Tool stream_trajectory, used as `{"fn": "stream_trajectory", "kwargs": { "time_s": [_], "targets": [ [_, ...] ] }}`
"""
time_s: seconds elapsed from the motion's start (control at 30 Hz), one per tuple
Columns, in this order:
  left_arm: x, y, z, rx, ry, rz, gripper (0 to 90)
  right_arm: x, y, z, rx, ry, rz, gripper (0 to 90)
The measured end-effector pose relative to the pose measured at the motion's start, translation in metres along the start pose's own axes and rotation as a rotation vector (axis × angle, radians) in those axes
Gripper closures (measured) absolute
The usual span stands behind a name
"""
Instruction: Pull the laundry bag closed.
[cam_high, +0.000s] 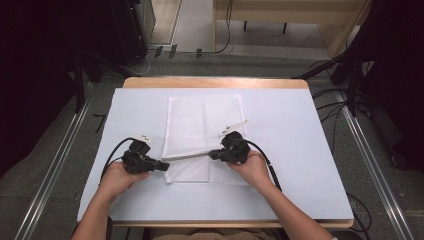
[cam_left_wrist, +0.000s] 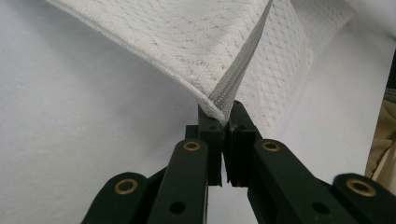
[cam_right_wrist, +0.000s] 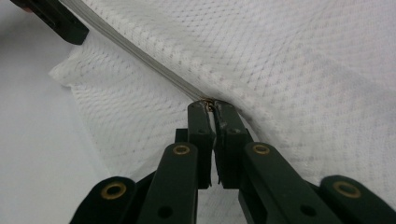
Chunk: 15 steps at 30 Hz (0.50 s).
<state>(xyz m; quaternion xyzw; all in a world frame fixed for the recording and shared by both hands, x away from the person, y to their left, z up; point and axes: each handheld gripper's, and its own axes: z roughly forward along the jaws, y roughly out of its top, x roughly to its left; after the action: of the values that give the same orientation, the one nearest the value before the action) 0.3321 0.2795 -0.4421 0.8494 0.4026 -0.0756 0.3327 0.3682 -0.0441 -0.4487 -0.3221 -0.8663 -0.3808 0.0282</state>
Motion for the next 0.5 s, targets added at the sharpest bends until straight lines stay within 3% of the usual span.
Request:
{"fn": "stream_trajectory", "kwargs": {
  "time_s": [0.07,0.27,0.5],
  "targets": [
    [0.0001,0.0000,0.0001,0.001,-0.001,0.000,87.6,-0.0027,-0.0011,-0.0014,-0.005,0.006,0.016,87.9],
    [0.0002,-0.0002,-0.0001,0.003,0.000,-0.003,87.6,-0.0010,-0.0021,-0.0039,0.003,-0.018,-0.009,87.9],
    [0.0003,-0.0007,0.0008,0.008,-0.005,-0.004,87.4,-0.0035,-0.0044,-0.0088,0.006,-0.018,0.003,87.9]
  ]
}}
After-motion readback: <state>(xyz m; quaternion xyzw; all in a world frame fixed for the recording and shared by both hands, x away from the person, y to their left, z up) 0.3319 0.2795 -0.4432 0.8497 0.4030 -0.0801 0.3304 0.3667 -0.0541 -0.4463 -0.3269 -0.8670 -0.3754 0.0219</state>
